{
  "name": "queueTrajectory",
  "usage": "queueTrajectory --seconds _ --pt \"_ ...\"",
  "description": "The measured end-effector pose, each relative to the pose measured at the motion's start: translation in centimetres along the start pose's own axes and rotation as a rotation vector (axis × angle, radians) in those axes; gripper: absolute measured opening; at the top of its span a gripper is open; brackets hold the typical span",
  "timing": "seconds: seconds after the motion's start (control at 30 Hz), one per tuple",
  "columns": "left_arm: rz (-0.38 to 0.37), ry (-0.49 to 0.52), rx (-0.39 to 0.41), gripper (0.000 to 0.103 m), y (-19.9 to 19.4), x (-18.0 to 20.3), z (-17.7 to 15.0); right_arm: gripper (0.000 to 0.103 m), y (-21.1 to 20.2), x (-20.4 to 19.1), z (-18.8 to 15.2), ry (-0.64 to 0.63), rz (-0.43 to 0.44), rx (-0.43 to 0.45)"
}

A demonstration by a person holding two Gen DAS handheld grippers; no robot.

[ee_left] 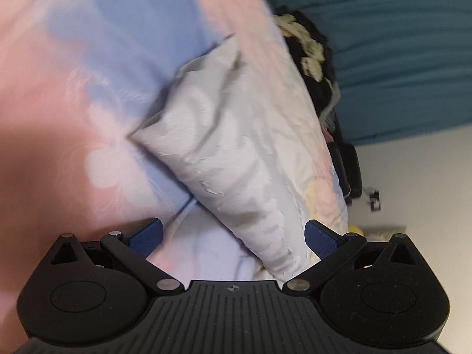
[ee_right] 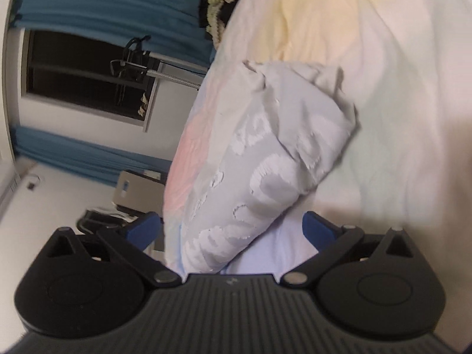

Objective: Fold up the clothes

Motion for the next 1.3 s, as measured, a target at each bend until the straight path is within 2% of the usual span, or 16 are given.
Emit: queueTrajectory --seconds 0.1,0.27,0.33,0.4,0.43,0.5,0.53,0.57,0.6,0.77,0.93,1.07,1.17,1.3 --pt "-0.027 -0.063 0.022 0.102 0.6 -0.6 0.8 0.103 1.0 0.8 0.0 0.083 0.021 -0.005" --pt "-0.077 -0.099 0.053 0.101 1.5 -0.4 1.8 0.103 2.9 1.9 1.1 0.177 0.036 0.016" --pt "-0.094 -0.090 0.069 0.097 1.7 -0.2 2.4 0.102 3.6 1.9 2.0 0.193 0.049 0.033" --pt "-0.092 -0.082 0.087 0.084 1.9 -0.1 2.9 0.099 4.0 1.8 2.5 0.190 0.051 0.040" --pt "-0.088 -0.080 0.092 0.080 1.9 -0.1 3.1 0.094 4.3 1.8 2.8 0.186 0.052 0.043" --pt "-0.081 -0.066 0.098 0.060 2.1 -0.2 3.3 0.072 4.6 2.1 3.0 0.172 0.034 0.050" --pt "-0.075 -0.053 0.097 0.056 2.1 -0.1 3.3 0.056 4.7 2.4 3.1 0.164 0.018 0.051" --pt "-0.079 -0.043 0.100 0.050 2.0 0.1 3.3 0.048 4.8 2.7 3.2 0.157 0.005 0.054" --pt "-0.084 -0.033 0.104 0.044 1.9 0.3 3.3 0.044 4.9 2.9 3.1 0.151 0.000 0.057" --pt "-0.114 0.039 0.112 0.032 0.4 2.3 2.3 0.019 3.6 1.9 2.6 0.107 -0.021 0.090" --pt "-0.162 0.085 0.067 0.029 -1.4 6.0 0.5 0.016 -0.8 -0.7 1.9 0.065 -0.051 0.140" --pt "-0.203 0.094 0.037 0.027 -1.5 10.7 -0.5 0.015 -5.3 -3.0 3.3 0.103 0.013 0.206" --pt "-0.219 0.123 0.013 0.027 0.1 15.7 -1.4 0.015 -8.2 -4.2 6.1 0.126 0.047 0.259" --pt "-0.244 0.162 -0.052 0.027 4.8 23.0 -2.7 0.015 -11.8 -5.2 11.8 0.140 0.066 0.342"
Point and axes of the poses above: each gripper's, at about its wrist camera, not at the fingertips, and y roughly the way its jaws point, x to its right, z to its top, the point moved 6 cm from there along y, roughly the way its jaws point, and after that the axes turned 3 degrees about -z, right-handed, at the moved point
